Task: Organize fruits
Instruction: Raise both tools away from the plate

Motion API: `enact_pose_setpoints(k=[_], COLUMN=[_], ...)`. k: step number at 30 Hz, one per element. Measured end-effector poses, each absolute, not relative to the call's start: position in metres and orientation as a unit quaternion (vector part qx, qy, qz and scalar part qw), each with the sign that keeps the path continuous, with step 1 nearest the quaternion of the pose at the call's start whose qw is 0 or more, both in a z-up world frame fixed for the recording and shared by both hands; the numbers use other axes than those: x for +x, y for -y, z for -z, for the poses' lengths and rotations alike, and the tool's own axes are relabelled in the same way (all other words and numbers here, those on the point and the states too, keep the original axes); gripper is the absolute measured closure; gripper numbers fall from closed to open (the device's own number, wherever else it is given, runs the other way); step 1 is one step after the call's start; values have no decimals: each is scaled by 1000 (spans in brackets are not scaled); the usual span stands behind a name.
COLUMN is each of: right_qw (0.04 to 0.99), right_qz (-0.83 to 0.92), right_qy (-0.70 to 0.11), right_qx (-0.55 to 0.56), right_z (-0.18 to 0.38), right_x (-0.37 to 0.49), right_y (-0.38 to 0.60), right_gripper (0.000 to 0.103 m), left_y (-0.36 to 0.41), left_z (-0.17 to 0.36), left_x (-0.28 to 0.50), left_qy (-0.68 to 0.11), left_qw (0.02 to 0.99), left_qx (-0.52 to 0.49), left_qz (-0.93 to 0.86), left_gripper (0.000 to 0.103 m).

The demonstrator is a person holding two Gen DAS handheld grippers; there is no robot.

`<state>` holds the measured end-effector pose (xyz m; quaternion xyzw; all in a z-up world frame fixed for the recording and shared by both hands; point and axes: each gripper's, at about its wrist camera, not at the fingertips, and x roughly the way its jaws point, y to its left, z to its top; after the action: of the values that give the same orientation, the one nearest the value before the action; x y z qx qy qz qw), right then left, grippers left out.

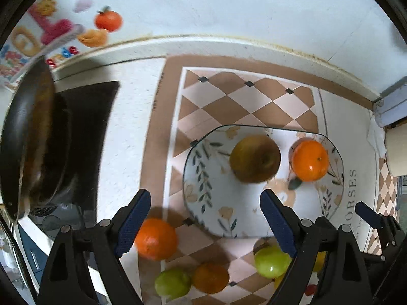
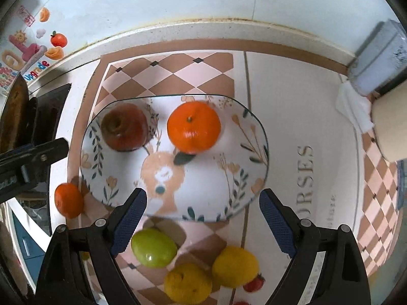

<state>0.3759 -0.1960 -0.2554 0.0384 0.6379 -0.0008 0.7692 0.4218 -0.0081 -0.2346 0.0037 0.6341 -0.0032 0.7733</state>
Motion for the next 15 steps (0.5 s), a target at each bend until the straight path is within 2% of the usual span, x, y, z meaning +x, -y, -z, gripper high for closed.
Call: enact_pose_setpoints(k=[15], right_qw=[834], right_qz=[18], right_qy=[-550], right_qx=[33], right_z=[147], right_x=[290], right_y=[188], right_gripper=[11], left_y=[9], left_z=[149], left_x=[318], left_qy=[-533], left_qw=[846], left_qx=[21], left_qz=[16], left_gripper=[15])
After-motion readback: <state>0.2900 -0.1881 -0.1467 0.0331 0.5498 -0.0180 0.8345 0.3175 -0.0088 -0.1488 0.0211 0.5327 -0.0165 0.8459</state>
